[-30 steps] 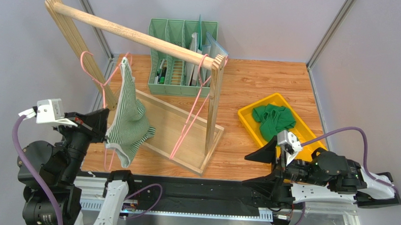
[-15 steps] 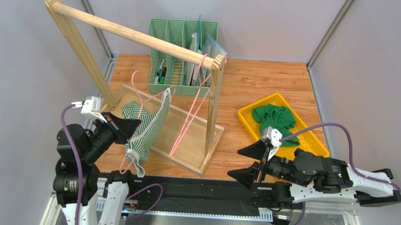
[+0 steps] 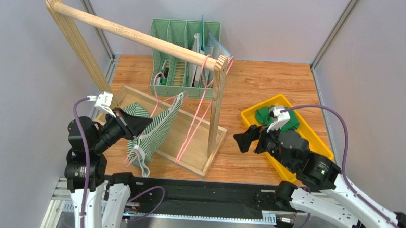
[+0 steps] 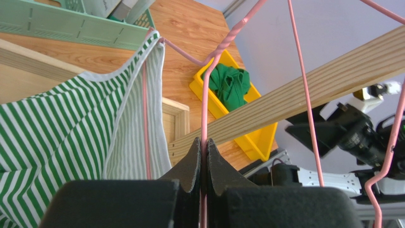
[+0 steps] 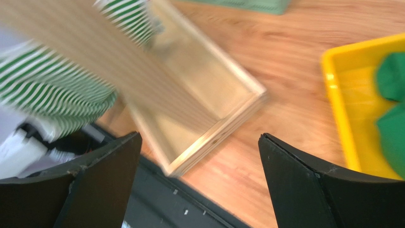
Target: Remove the tank top from the hanger
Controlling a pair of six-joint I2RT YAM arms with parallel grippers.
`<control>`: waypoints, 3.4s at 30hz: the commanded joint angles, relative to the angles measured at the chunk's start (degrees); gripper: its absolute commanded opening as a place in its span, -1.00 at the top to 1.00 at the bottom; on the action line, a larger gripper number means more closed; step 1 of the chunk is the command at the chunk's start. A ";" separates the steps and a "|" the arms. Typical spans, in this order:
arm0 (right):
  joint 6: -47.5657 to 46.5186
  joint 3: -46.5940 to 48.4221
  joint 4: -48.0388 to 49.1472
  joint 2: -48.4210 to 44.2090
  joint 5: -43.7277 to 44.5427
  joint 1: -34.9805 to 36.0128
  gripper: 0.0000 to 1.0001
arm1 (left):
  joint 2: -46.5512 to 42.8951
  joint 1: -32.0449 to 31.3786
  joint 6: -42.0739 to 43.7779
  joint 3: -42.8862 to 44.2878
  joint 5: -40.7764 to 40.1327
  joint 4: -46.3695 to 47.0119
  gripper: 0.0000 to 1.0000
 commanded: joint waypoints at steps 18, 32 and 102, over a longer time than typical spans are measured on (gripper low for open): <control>4.19 1.30 43.07 33.23 -55.80 -36.57 -0.72 | 10.55 0.13 -4.29 -0.22 11.33 16.65 1.00; 3.04 15.27 55.73 56.96 -57.74 -29.10 -0.61 | 10.55 -0.57 -5.53 -0.22 11.33 16.74 1.00; 17.11 18.36 43.52 62.68 -40.32 -27.07 0.96 | 8.78 -0.57 2.21 3.30 6.84 8.74 1.00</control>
